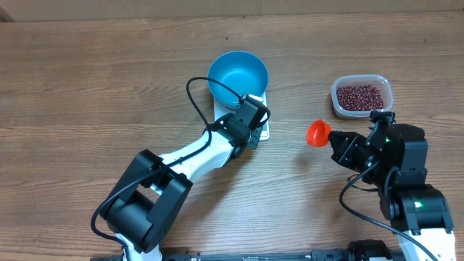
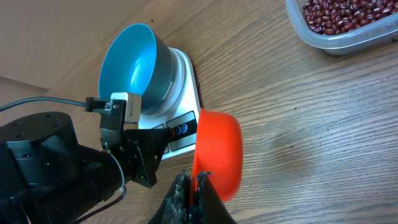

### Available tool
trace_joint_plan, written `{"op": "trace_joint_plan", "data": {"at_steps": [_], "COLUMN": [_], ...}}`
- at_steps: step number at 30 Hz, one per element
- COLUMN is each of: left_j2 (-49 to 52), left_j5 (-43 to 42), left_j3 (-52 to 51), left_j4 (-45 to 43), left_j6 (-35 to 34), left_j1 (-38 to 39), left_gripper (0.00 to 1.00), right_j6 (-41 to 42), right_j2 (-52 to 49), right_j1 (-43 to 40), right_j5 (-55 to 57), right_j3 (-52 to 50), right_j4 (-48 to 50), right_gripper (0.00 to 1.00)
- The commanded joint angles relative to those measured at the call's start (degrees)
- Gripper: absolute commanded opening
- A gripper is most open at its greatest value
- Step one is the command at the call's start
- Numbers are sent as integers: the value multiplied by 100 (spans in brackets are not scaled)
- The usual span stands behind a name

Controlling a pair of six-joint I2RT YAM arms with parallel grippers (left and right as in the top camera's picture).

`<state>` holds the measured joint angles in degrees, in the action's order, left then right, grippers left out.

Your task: Scoop item into bowl and weigh 150g on scale

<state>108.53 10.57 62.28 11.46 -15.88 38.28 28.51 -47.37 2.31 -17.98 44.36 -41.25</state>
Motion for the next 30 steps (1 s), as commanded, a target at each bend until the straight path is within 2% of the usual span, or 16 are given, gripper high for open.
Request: {"op": "trace_joint_plan", "data": {"at_steps": [1,30], "left_j2": [90,278], "left_j5": [72,81], "left_j3": [-37,-37], "left_j4": [-52,-190], "left_j6": [66,74], "left_j1": [52,52], "left_gripper": [4,4], "right_j6": [13,13], "right_j2": [31,31], "right_j1": [22,22], "right_j5": [37,37], "right_j3": [195,195], "right_j4": [42,37], "right_gripper": [4,4]}}
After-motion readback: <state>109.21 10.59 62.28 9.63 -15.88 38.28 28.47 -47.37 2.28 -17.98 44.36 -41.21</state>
